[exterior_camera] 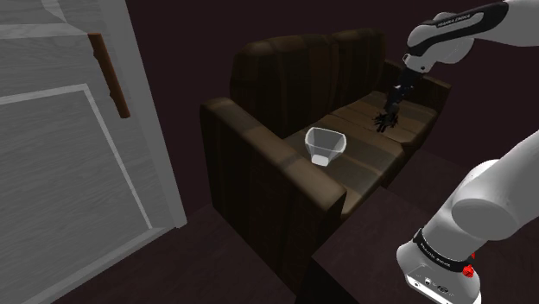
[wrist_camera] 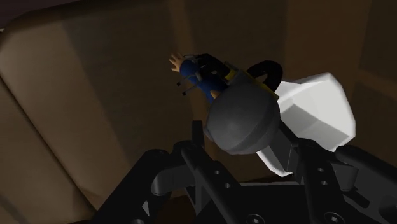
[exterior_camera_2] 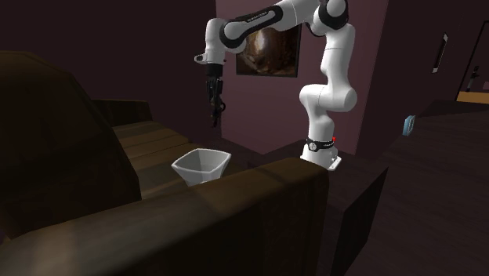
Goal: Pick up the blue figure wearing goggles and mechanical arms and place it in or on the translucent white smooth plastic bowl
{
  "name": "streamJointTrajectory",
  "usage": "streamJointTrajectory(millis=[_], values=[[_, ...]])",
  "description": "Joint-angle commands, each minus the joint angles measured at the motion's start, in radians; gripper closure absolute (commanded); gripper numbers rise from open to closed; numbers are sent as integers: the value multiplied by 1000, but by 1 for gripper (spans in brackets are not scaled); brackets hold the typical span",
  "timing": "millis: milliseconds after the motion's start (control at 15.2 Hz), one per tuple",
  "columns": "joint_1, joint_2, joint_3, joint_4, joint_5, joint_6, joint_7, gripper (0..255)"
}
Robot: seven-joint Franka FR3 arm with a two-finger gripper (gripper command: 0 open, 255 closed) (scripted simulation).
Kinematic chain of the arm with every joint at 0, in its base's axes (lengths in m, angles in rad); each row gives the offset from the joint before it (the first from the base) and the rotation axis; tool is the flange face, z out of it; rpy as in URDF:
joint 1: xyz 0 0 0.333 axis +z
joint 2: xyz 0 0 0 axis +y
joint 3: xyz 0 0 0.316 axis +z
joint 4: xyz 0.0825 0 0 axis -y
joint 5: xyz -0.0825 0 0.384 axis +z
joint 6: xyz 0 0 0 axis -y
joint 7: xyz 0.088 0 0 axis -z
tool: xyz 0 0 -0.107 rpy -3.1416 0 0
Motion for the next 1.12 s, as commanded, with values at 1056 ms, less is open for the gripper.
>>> streamJointTrajectory(millis=[1056], values=[[158,151,198,233,90,-80,316,255]])
